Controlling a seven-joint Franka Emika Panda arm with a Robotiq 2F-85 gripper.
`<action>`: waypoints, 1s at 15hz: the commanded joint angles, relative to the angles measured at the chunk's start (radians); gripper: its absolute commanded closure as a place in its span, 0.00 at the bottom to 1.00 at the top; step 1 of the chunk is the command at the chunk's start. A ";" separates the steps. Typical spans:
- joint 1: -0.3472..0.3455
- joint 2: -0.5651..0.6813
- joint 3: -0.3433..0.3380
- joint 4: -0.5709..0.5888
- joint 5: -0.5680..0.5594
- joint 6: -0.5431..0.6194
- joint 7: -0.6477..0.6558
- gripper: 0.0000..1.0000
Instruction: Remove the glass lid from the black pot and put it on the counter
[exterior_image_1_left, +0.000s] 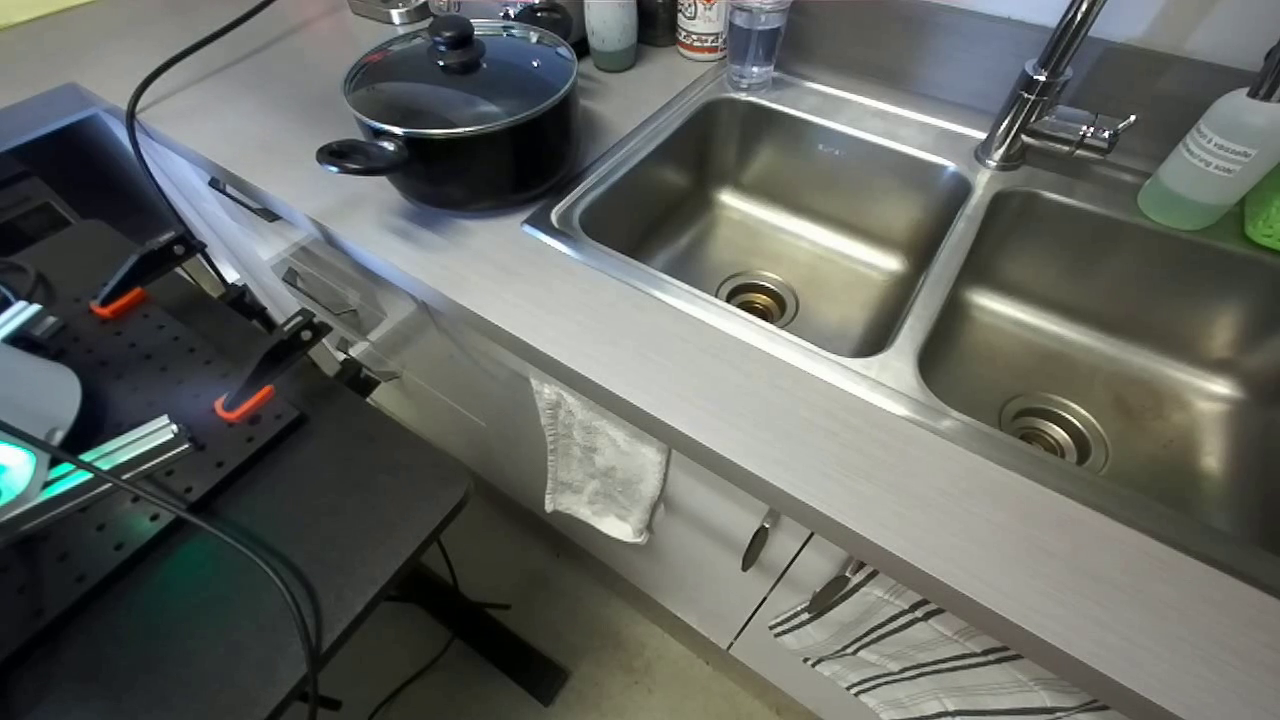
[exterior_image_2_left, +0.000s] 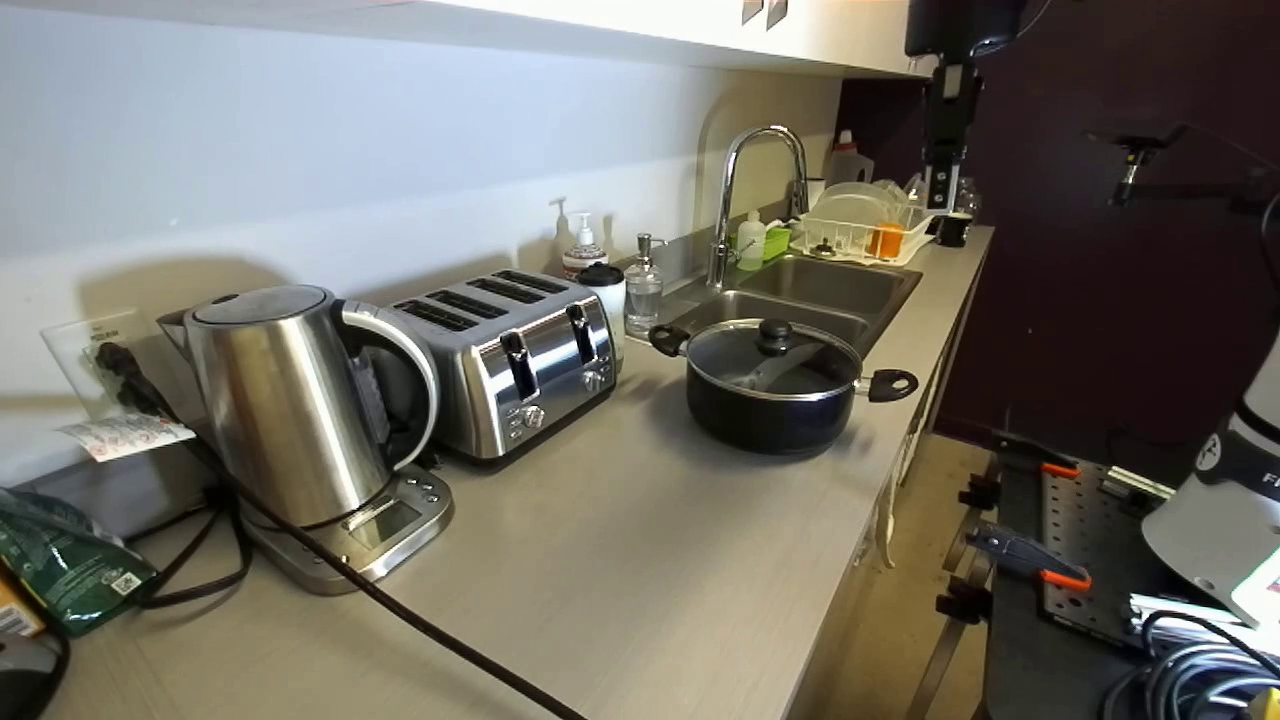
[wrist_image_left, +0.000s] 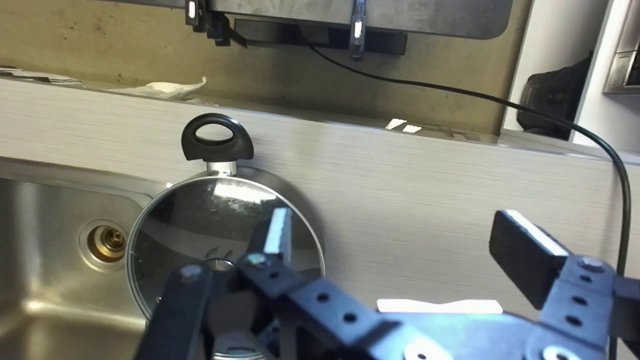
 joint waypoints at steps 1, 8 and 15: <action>-0.023 0.038 -0.061 -0.031 -0.004 0.070 -0.077 0.00; -0.097 0.136 -0.141 -0.086 -0.026 0.249 -0.135 0.00; -0.146 0.305 -0.225 -0.046 0.022 0.379 -0.191 0.00</action>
